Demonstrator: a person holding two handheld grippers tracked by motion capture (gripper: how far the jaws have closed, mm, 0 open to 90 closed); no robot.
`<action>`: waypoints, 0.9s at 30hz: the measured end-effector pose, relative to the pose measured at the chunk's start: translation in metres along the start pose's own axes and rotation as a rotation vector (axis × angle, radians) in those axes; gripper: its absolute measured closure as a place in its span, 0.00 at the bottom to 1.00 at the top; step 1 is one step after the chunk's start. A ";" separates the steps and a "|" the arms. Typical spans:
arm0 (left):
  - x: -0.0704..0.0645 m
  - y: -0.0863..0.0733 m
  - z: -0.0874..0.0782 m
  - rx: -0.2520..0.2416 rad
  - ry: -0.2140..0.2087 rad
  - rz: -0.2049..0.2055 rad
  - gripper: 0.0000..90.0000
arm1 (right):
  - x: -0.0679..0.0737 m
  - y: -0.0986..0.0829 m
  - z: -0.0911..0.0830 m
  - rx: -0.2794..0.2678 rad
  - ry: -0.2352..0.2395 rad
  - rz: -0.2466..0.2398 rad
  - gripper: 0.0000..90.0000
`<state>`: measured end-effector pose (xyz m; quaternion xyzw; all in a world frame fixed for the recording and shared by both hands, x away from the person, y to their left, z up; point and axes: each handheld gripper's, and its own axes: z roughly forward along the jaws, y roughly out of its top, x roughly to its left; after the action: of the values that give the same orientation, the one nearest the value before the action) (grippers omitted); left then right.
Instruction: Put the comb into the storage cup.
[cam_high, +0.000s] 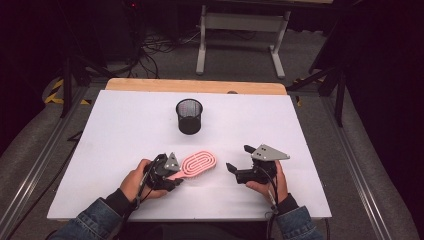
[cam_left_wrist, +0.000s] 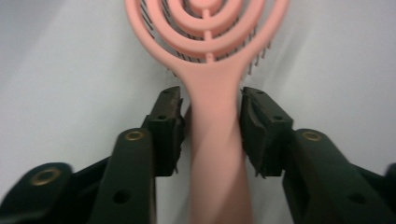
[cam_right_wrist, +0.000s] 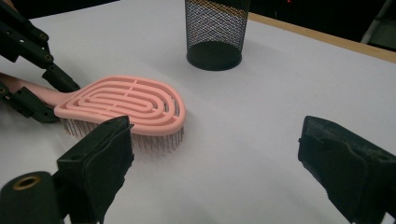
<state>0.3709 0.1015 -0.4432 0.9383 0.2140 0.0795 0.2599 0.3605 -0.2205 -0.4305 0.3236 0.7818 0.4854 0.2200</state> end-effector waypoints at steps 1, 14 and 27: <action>0.002 0.002 0.001 0.010 -0.023 -0.005 0.62 | -0.001 -0.001 0.000 0.001 0.002 0.004 0.12; 0.018 0.007 0.004 0.020 -0.077 -0.077 0.76 | 0.000 -0.003 0.003 0.012 0.020 0.005 0.13; 0.008 0.001 0.002 -0.080 0.080 -0.074 0.78 | 0.004 -0.004 0.009 0.033 0.040 -0.005 0.13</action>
<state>0.3787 0.1031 -0.4440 0.9147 0.2552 0.1157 0.2911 0.3620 -0.2132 -0.4381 0.3157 0.7947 0.4782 0.2003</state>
